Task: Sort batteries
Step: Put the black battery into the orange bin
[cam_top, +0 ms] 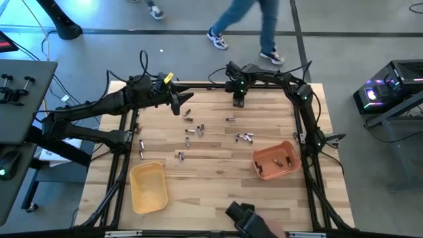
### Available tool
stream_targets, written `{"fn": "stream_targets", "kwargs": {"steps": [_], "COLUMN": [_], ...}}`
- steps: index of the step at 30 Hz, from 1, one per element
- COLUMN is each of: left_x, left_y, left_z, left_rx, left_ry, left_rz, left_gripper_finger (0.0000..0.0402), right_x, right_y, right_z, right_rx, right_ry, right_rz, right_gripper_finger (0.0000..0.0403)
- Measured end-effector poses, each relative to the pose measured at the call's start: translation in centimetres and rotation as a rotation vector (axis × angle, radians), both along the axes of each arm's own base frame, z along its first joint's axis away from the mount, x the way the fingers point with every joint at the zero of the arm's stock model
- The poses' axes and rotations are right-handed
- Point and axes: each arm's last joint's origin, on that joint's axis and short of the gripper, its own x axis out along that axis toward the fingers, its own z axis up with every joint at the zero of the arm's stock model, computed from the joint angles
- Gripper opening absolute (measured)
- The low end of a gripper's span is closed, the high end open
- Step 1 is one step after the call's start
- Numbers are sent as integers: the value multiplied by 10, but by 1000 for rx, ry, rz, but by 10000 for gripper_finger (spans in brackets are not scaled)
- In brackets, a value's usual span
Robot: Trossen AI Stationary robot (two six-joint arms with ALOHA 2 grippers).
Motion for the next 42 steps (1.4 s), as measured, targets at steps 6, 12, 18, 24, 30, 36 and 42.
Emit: {"fn": "stream_targets", "kwargs": {"steps": [6,12,18,24,30,36,42], "left_x": [0,0,2,12,26,41,54], "left_y": [0,0,0,0,2,3,-15], "left_z": [0,0,-6,-17,-33,-51,-74], "left_rx": [36,54,30,-13,-58,-76,-119], "left_ry": [12,26,67,120,172,249,390], "left_rz": [-7,-14,-63,-147,-223,-276,-352], "left_gripper_finger": [200,200,200,200,200,200,200], "right_x": [0,-16,-30,-65,-114,-139,-149], "right_y": [18,52,135,230,304,331,336], "right_z": [55,131,172,151,124,106,80], "right_rx": [9,58,143,256,317,255,211], "right_ry": [-136,-305,-360,-259,-142,-100,-24], "right_rz": [-61,-103,-68,-153,-335,-555,-706], "right_gripper_finger": [20,20,20,20,20,21,119]}}
